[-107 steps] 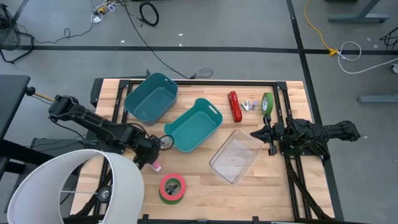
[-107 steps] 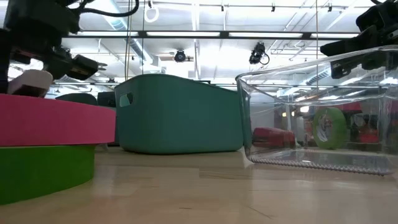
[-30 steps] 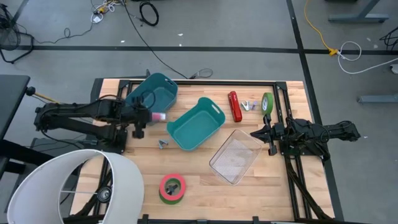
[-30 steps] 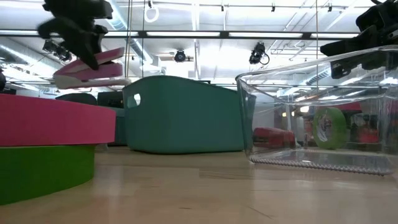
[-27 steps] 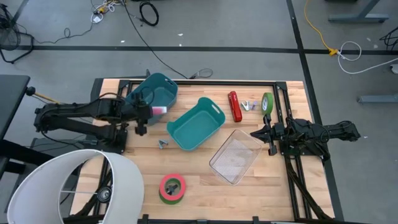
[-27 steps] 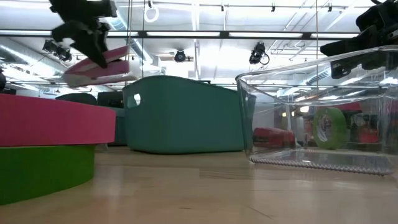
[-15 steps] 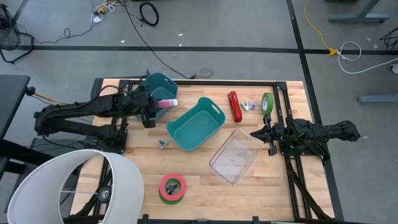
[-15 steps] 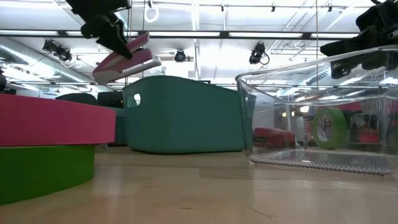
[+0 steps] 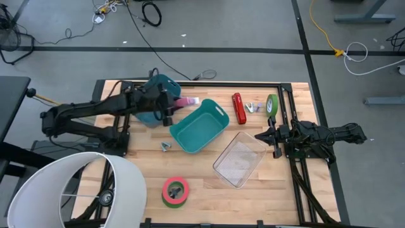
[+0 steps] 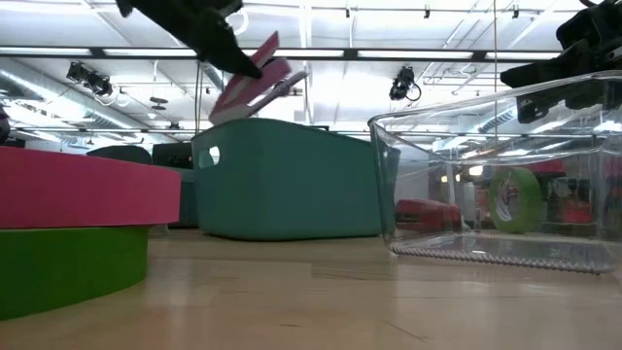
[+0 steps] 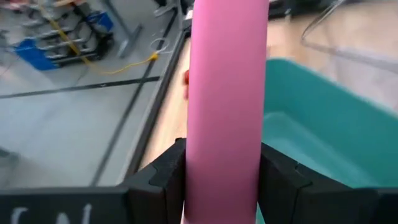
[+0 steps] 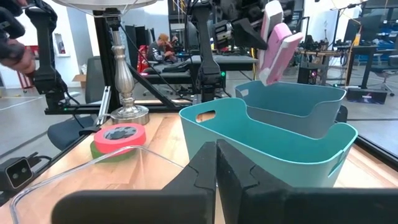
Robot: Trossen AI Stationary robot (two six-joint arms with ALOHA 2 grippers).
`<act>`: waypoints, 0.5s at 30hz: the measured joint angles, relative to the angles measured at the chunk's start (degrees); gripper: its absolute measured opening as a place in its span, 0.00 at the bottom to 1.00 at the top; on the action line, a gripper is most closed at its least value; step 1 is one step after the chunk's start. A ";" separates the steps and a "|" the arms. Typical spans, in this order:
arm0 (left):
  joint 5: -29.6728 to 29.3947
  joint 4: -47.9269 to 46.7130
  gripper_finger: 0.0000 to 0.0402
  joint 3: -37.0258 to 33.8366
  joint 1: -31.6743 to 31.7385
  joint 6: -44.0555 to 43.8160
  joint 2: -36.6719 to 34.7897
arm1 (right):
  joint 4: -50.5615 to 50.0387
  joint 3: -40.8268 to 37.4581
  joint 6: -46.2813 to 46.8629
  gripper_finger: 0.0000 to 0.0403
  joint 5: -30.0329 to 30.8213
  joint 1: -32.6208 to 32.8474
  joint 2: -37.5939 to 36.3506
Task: Pick and place Stapler, Stapler remover, tape
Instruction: Put the pink stapler into the green bin
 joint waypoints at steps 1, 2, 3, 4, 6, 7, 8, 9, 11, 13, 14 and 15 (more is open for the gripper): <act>1.52 1.21 0.39 0.00 0.04 -0.86 0.90 | 0.00 0.00 0.00 0.04 0.00 0.00 0.00; 2.89 2.75 0.39 0.00 0.03 -1.54 1.81 | 0.00 0.00 0.00 0.04 0.02 0.00 0.00; 4.21 3.77 0.39 0.00 0.02 -2.33 2.62 | 0.00 0.00 -0.01 0.04 0.01 -0.01 0.00; 5.69 4.64 0.40 0.00 0.01 -3.01 3.49 | 0.00 0.00 -0.09 0.04 0.02 -0.01 0.00; 8.37 6.89 0.40 0.00 -0.01 -4.67 5.32 | 0.00 0.00 -0.11 0.04 0.02 -0.01 0.00; 9.45 7.91 0.39 0.00 -0.08 -5.81 6.21 | 0.00 0.00 -0.09 0.04 0.02 -0.01 0.00; 10.50 9.06 0.39 0.00 -0.09 -6.56 7.02 | 0.00 0.00 -0.09 0.04 0.02 0.00 0.00; 11.42 9.98 0.39 0.00 -0.09 -7.71 7.83 | 0.02 0.00 -0.09 0.04 0.02 0.00 0.00; 13.21 11.74 0.39 0.00 -0.09 -9.53 9.41 | 0.00 0.00 -0.09 0.04 0.02 -0.02 0.00; 14.63 12.89 0.39 0.00 -0.12 -10.89 10.86 | 0.00 0.00 -0.09 0.04 0.02 -0.02 0.00; 15.25 13.51 0.39 0.00 -0.14 -11.75 11.59 | 0.00 0.00 -0.09 0.04 0.02 -0.02 0.00; 15.83 13.59 0.39 0.00 -0.16 -12.08 12.24 | 0.00 0.00 -0.09 0.04 0.02 -0.01 0.00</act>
